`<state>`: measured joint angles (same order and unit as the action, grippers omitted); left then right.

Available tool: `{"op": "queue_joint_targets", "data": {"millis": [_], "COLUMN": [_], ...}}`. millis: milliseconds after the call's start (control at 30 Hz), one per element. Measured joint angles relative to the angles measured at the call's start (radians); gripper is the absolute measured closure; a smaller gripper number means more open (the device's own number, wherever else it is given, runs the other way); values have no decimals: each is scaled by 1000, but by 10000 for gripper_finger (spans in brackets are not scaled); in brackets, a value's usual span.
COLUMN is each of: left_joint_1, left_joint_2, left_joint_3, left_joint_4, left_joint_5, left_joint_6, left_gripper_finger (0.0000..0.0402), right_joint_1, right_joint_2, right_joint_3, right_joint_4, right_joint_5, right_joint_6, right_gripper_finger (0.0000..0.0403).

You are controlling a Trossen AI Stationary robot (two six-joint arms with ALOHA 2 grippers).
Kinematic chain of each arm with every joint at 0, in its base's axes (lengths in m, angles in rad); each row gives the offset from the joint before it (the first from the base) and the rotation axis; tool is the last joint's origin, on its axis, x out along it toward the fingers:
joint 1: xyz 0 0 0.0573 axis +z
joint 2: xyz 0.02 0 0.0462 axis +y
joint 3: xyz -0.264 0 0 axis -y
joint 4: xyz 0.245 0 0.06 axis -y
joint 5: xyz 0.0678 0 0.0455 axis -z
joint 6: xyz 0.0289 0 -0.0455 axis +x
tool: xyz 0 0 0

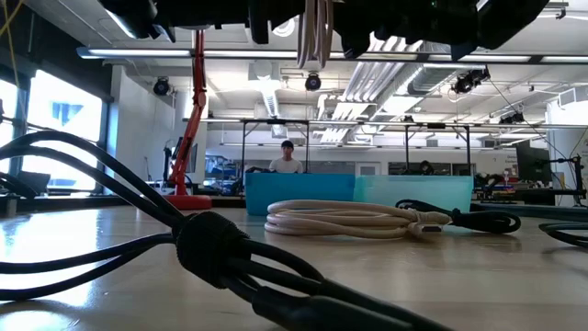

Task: Pick & Place USB Port
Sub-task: Put the white charger cable into the blue bin

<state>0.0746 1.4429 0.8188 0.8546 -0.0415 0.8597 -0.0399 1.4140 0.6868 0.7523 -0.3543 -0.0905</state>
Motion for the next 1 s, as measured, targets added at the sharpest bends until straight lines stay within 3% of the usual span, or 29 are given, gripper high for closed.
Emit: {"op": "queue_joint_targets", "data": {"millis": [167, 367, 433, 733, 1000], "left_joint_1": [0, 0, 0, -3, -3], "left_joint_2": [0, 0, 0, 0, -1], "left_joint_3": [0, 0, 0, 0, 1], "left_joint_4": [-12, -27, -35, -70, -170], "left_joint_5": [-1, 2, -3, -61, -160], "left_joint_6": [0, 30, 30, 34, 34], "left_gripper_finger": [351, 351, 342, 213, 187], "right_joint_1": [0, 1, 1, 1, 35], "right_joint_2": [5, 5, 5, -1, -126], "right_joint_3": [0, 0, 0, 0, 0], "right_joint_4": [2, -8, -12, -46, -251], "right_joint_5": [-1, -8, 0, 28, 232], "right_joint_6": [-19, -70, -82, -90, -154], "right_gripper_finger": [256, 385, 386, 397, 397]}}
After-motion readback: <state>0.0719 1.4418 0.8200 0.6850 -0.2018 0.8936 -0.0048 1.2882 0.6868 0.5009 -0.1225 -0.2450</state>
